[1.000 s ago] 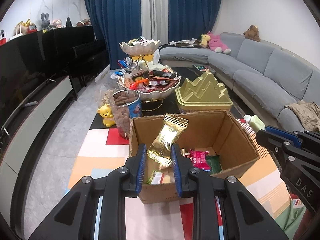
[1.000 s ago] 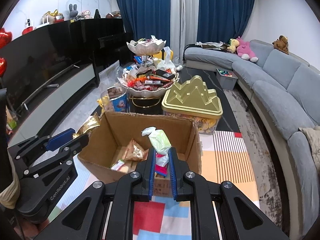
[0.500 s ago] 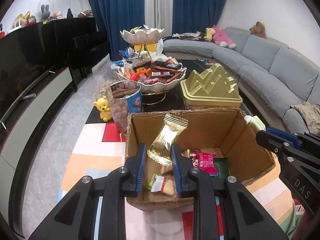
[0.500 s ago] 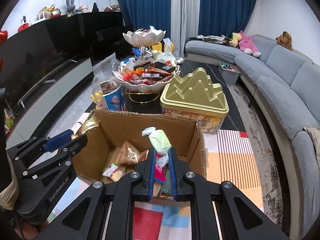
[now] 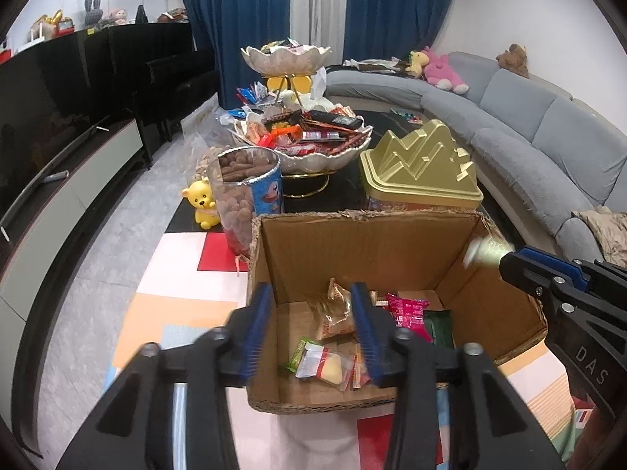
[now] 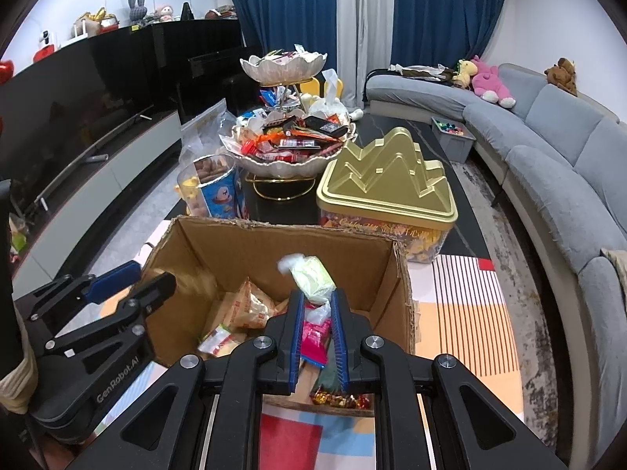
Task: Organize snacks
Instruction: 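Open the left tool to drop the gold candy while the right tool releases the green candy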
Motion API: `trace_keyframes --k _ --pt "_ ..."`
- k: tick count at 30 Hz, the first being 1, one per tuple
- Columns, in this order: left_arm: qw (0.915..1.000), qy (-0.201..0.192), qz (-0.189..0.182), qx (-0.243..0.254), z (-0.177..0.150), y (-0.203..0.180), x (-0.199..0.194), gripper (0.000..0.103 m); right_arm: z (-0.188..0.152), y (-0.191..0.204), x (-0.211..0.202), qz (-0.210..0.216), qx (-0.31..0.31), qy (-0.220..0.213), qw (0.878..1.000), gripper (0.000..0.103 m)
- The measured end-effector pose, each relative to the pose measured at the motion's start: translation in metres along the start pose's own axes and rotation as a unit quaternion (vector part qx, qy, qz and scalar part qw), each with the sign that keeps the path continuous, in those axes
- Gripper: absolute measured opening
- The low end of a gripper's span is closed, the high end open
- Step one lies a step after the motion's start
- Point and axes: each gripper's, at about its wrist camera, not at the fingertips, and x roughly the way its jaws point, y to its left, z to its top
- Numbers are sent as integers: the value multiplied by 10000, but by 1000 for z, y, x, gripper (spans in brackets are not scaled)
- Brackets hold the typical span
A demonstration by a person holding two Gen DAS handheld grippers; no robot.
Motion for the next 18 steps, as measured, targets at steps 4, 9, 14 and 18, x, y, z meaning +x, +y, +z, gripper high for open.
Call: trace_keyframes --k 4,9,14,18 --pt "10000 -73 34 -9 1 1 -6 59 1 -3 -8 -71 111 -135 9998 53" --pt "9999 -139 72 -35 3 2 -16 73 1 -5 -12 -162 154 -99 9997 62" --pt "9999 -103 68 -70 3 4 -25 78 1 -7 -22 -302 186 -165 9992 73" --pt "9998 -153 102 -91 2 6 -35 82 1 -7 -33 -355 192 -209 9990 73"
